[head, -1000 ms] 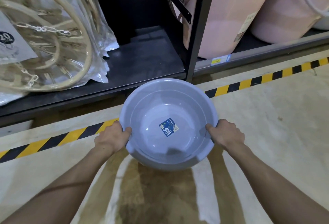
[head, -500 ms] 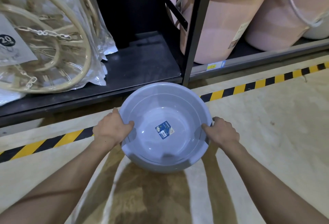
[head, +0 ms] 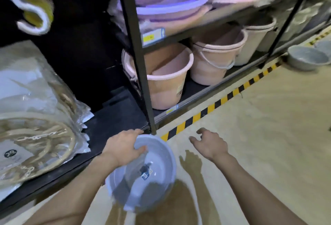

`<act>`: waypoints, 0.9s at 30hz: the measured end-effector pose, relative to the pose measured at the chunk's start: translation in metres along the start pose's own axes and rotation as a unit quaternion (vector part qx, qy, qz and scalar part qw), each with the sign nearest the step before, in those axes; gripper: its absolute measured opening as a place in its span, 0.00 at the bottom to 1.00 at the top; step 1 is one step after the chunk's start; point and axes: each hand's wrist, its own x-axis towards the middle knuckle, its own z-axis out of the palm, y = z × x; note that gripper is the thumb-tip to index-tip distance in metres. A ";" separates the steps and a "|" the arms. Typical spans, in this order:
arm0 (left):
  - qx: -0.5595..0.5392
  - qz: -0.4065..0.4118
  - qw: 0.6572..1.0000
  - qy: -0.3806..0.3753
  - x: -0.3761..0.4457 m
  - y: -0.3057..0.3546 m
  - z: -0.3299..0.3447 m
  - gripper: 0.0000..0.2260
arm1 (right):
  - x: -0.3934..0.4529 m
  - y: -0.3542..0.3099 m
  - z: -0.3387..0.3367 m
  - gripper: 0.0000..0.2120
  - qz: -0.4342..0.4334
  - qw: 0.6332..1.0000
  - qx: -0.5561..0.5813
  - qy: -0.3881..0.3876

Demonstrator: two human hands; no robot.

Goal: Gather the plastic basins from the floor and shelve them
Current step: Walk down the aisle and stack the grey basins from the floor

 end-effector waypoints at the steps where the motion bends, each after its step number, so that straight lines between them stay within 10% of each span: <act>1: 0.003 0.040 0.999 -0.009 -0.001 0.024 -0.033 0.27 | -0.014 0.001 -0.037 0.28 0.008 1.000 0.005 0.005; 14: -0.037 0.324 0.944 -0.040 -0.061 0.427 -0.437 0.26 | -0.284 0.135 -0.549 0.28 0.257 0.951 0.054 0.163; 27: -0.021 0.498 0.865 -0.061 -0.150 0.766 -0.491 0.32 | -0.504 0.336 -0.720 0.28 0.444 0.851 0.096 0.262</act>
